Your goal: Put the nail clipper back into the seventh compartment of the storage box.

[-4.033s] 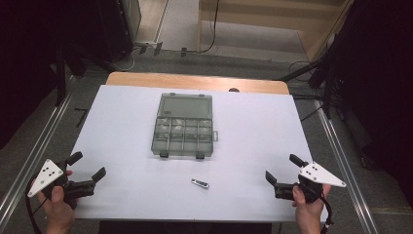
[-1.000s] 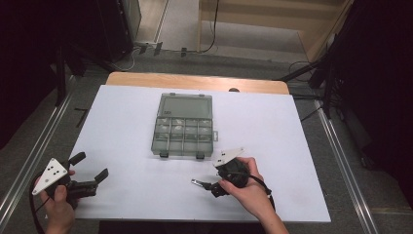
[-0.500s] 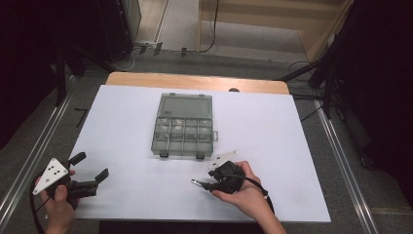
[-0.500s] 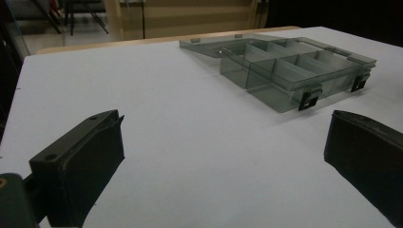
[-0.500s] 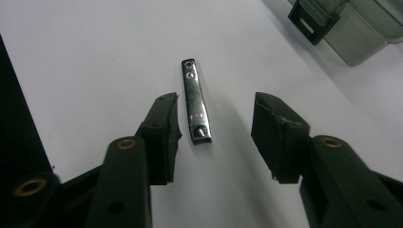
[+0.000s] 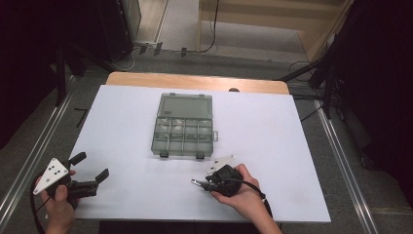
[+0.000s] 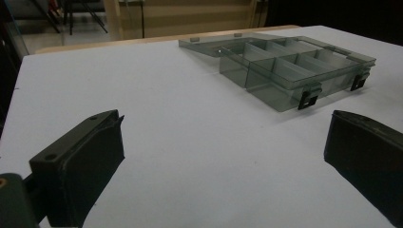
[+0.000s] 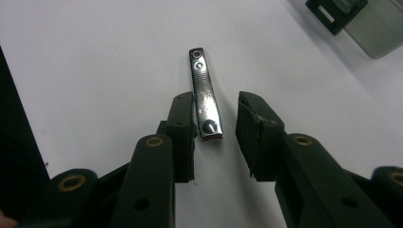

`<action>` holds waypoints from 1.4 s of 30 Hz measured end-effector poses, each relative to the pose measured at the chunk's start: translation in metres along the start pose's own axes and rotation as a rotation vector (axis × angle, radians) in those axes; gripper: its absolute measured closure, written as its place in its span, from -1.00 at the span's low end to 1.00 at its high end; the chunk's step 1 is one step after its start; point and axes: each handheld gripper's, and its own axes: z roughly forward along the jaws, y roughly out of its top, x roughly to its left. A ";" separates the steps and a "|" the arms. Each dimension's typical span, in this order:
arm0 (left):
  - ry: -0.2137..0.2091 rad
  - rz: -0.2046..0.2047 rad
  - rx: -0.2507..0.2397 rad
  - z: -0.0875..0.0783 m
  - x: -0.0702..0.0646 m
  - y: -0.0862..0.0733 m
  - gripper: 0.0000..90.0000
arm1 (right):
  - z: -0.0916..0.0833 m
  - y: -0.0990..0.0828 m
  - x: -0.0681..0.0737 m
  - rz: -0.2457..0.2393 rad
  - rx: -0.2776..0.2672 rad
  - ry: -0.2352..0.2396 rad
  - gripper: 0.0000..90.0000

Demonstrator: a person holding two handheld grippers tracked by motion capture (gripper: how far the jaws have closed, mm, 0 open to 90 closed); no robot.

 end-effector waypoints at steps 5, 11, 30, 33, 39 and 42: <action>-0.001 0.000 0.000 0.000 0.000 0.000 -1.00 | 0.004 -0.001 0.001 -0.008 -0.001 -0.001 0.59; -0.001 0.002 0.001 0.000 0.000 0.000 -1.00 | 0.007 -0.002 0.004 -0.022 -0.014 -0.016 0.61; -0.001 -0.002 0.002 0.000 0.000 0.000 -1.00 | 0.006 -0.008 0.008 -0.011 -0.056 -0.043 0.81; 0.000 -0.002 0.002 0.000 0.000 0.000 -1.00 | 0.002 -0.006 0.007 -0.005 -0.077 -0.038 0.81; -0.001 -0.001 0.003 0.000 0.000 0.000 -1.00 | -0.007 -0.003 0.005 0.000 -0.105 -0.044 0.81; 0.000 -0.001 0.003 0.000 0.000 0.000 -1.00 | -0.011 0.000 0.005 0.000 -0.120 -0.044 0.81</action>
